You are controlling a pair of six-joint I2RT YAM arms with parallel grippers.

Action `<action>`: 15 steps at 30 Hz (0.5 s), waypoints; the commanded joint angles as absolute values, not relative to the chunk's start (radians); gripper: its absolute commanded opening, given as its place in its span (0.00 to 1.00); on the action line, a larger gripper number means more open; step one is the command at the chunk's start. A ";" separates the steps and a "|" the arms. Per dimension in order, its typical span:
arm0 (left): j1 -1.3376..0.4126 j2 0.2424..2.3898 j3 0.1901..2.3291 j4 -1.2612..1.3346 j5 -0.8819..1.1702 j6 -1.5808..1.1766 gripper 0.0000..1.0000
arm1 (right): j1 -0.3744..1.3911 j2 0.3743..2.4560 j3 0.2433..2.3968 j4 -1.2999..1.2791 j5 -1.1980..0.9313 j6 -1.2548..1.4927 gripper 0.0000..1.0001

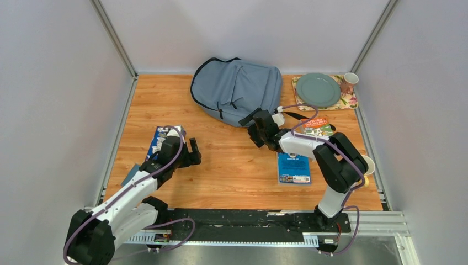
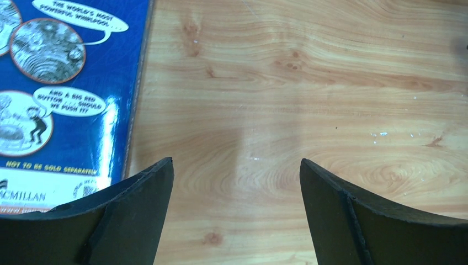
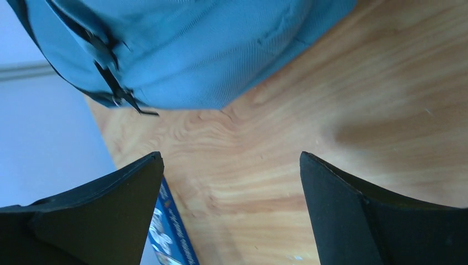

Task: Pack the student bag
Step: Adjust the book at the center of the board, then adjust the student bag at the center of the board.

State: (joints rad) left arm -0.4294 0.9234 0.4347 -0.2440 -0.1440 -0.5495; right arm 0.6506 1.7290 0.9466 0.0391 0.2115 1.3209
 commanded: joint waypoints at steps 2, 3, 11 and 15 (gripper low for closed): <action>-0.426 0.813 0.471 -0.360 -0.224 -0.647 0.92 | 0.612 1.807 0.986 0.173 0.307 1.508 0.97; -0.425 0.801 0.472 -0.373 -0.238 -0.656 0.92 | 0.608 1.816 0.995 0.175 0.328 1.538 0.97; -0.425 0.675 0.430 -0.341 -0.173 -0.643 0.92 | 0.581 1.948 1.065 0.204 0.347 1.598 0.82; -0.423 0.675 0.423 -0.337 -0.141 -0.621 0.92 | 0.563 1.937 1.043 0.239 0.282 1.543 0.12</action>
State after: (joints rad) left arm -0.4294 0.6773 0.4343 -0.3477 -0.1822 -0.6300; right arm 0.5785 1.9366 1.0367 0.1780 0.2958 1.5597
